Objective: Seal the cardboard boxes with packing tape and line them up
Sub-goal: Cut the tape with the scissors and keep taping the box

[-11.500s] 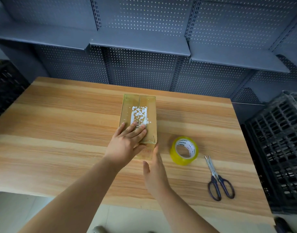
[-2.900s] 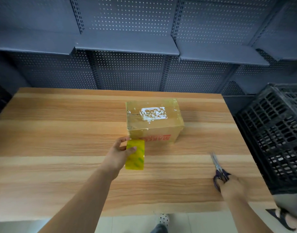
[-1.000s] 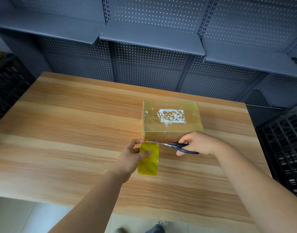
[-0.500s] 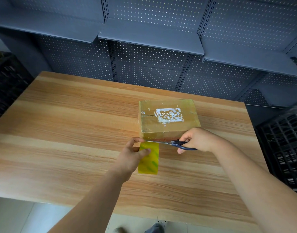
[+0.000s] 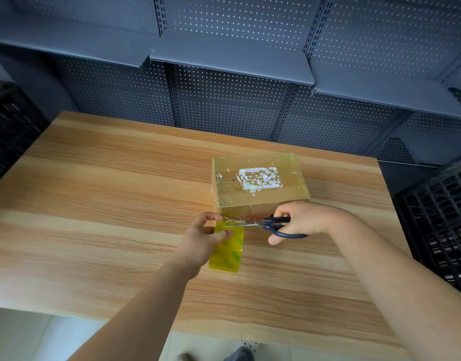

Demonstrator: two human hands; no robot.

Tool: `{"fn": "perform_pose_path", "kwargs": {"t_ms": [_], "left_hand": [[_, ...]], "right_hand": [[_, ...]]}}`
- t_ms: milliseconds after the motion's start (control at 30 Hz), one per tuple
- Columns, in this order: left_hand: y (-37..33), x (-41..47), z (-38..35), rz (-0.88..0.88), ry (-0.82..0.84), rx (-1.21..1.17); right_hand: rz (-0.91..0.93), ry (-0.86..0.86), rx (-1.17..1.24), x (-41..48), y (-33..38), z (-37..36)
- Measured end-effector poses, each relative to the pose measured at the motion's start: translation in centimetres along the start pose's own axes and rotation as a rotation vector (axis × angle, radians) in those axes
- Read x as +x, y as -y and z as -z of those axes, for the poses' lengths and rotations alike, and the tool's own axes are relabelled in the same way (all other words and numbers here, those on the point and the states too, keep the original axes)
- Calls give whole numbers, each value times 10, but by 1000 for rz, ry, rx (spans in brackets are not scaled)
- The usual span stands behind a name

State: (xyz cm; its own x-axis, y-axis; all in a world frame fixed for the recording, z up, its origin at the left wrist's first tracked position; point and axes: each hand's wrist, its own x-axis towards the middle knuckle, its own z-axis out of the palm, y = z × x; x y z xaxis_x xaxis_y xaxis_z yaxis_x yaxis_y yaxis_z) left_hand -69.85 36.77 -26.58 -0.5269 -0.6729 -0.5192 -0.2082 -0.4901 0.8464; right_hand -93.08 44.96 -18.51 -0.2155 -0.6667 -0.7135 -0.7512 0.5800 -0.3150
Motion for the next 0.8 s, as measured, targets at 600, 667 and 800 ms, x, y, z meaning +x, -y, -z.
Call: {"fn": "perform_pose_path", "kwargs": {"t_ms": [600, 667, 800], "left_hand": [[-1, -1, 9, -10, 45, -12], [-1, -3, 7, -13, 41, -30], [0, -8, 6, -3, 62, -61]], "right_hand": [[195, -321, 332, -38, -4, 9], [196, -644, 303, -16, 19, -5], [190, -797, 63, 27, 41, -23]]}}
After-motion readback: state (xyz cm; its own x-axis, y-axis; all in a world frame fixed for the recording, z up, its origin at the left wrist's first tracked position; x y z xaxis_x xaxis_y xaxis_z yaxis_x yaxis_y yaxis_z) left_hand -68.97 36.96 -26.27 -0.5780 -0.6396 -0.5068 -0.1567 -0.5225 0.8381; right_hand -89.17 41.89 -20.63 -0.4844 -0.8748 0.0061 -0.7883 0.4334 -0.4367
